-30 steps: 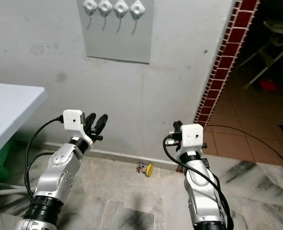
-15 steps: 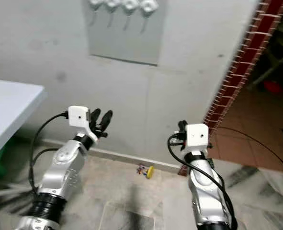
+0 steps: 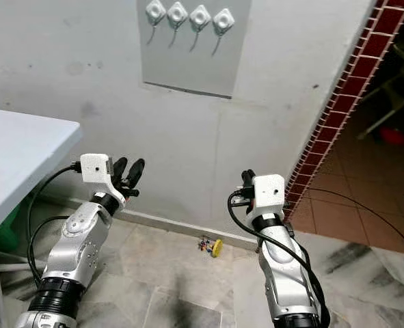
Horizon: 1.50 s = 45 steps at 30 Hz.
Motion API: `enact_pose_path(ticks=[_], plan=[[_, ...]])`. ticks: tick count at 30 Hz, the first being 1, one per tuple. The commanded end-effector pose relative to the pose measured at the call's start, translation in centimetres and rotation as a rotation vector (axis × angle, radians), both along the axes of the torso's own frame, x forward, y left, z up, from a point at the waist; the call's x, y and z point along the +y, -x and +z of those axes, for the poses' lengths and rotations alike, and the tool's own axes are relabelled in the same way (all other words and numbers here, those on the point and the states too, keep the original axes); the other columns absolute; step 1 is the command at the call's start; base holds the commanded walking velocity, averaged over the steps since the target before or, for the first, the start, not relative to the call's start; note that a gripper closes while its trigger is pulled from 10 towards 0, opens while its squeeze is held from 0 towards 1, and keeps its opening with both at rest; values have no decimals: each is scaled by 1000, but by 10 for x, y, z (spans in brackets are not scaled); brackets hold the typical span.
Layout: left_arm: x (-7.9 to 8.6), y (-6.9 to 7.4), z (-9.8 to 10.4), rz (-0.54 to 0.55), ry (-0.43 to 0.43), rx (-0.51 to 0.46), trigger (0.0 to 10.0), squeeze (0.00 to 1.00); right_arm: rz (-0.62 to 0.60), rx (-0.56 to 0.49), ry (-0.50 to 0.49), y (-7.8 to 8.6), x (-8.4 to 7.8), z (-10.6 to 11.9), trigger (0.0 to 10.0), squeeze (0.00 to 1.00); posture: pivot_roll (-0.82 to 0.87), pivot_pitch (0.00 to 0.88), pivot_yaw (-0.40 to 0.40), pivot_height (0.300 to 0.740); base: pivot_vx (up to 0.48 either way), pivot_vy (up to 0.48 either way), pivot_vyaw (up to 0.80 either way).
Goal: Hang keys on a hook
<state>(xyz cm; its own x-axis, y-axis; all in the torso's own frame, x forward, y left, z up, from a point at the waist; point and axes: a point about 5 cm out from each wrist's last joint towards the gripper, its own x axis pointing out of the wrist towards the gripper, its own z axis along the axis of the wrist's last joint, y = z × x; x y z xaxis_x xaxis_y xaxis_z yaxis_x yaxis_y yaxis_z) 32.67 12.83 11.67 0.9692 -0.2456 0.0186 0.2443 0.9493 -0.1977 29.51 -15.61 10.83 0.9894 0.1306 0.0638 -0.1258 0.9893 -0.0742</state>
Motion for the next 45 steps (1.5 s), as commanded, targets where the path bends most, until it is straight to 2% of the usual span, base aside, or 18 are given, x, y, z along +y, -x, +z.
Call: enact_pose_path(ticks=[1,14,45], plan=[[0,-2,6,-3,2,-14,10000,0,0,-11,-6,-1,-1,4,10000,0,-44,0,-33,740,0,0,0],[0,-3,7,-5,10,-19,10000,0,-1,-11,-10,-1,0,4,10000,0,-45,0,-30,740,0,0,0],[0,-3,12,-10,13,-35,10000,0,7,-9,-15,0,3,3,10000,0,-41,0,-28,740,288,0,0]])
